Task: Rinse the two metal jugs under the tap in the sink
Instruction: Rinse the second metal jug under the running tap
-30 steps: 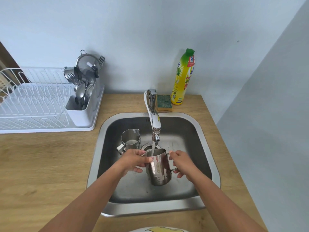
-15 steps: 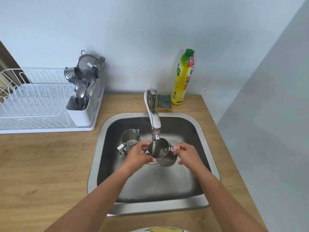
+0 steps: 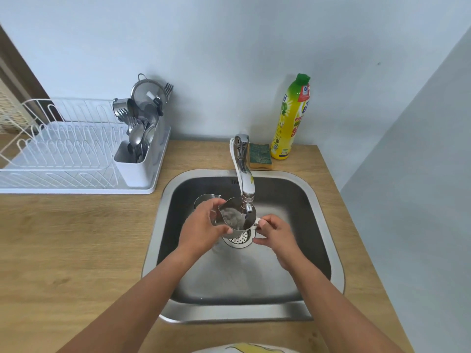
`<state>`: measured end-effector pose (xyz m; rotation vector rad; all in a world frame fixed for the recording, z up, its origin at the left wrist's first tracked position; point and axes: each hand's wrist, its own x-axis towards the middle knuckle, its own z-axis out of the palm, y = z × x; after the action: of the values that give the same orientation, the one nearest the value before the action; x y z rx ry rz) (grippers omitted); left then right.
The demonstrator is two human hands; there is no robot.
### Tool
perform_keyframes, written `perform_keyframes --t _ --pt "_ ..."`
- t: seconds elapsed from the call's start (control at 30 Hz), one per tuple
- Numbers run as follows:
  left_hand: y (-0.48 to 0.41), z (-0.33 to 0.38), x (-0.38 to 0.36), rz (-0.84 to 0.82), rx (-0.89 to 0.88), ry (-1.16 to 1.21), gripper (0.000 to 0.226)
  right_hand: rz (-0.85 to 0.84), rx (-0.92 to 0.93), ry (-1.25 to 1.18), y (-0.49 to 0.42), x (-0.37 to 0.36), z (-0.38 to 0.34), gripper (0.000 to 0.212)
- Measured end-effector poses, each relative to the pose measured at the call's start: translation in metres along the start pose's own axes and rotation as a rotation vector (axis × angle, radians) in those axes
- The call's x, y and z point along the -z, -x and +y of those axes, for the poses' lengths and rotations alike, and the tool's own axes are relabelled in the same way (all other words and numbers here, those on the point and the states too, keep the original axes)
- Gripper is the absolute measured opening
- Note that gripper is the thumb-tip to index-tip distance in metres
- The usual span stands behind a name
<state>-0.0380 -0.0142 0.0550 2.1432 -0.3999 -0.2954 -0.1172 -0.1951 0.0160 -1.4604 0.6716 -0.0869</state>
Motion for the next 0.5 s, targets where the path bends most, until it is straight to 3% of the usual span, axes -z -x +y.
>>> perform_keyframes --t 0.17,0.37,0.5 --pt "0.004 0.000 0.013 0.020 -0.047 -0.043 0.068 -0.087 -0.052 0.004 0.001 -0.010 0.001 0.022" --pt "0.005 -0.008 0.014 -0.004 0.064 0.010 0.059 -0.150 -0.107 0.137 0.011 -0.009 -0.003 0.023" --pt "0.009 -0.018 0.007 -0.117 0.210 0.206 0.032 -0.145 -0.123 0.285 0.018 0.004 -0.012 0.027"
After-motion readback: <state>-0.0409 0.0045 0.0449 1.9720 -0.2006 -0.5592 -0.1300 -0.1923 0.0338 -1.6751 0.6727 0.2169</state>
